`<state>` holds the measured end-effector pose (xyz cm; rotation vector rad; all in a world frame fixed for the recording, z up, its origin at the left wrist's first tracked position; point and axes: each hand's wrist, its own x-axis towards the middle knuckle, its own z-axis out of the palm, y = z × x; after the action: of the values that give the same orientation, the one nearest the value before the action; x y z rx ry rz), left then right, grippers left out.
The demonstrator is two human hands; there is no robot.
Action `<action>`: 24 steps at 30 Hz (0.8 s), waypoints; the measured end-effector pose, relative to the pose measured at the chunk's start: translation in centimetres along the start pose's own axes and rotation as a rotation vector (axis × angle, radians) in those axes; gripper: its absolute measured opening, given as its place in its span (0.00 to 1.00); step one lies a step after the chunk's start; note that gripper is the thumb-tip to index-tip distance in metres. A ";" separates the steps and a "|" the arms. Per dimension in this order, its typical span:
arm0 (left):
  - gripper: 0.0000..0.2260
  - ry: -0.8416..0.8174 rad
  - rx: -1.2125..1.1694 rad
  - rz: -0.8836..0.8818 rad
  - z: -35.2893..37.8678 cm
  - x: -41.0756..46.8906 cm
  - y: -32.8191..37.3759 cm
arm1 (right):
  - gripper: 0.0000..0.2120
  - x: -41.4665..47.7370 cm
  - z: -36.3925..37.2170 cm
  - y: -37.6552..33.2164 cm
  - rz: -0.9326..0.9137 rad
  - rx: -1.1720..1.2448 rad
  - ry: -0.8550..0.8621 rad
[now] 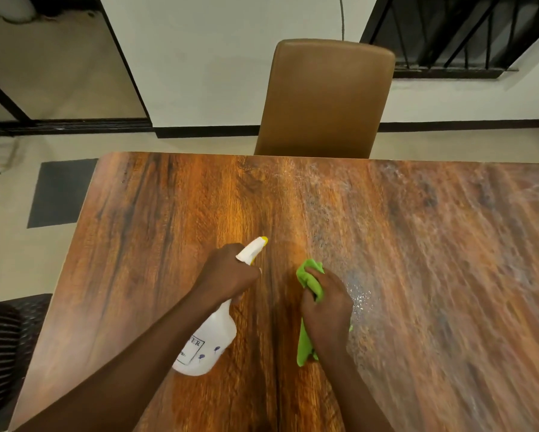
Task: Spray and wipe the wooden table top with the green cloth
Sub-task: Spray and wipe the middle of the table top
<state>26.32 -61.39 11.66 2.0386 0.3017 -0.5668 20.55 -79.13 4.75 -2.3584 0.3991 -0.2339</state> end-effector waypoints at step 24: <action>0.11 0.138 -0.160 0.080 -4.1 6.0 6.9 | 0.23 2.8 3.2 -0.8 -0.090 -0.064 -0.102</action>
<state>35.57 -61.49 15.54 1.9281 0.3352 -0.3429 24.22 -77.54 3.09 -2.4426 0.2545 -0.1436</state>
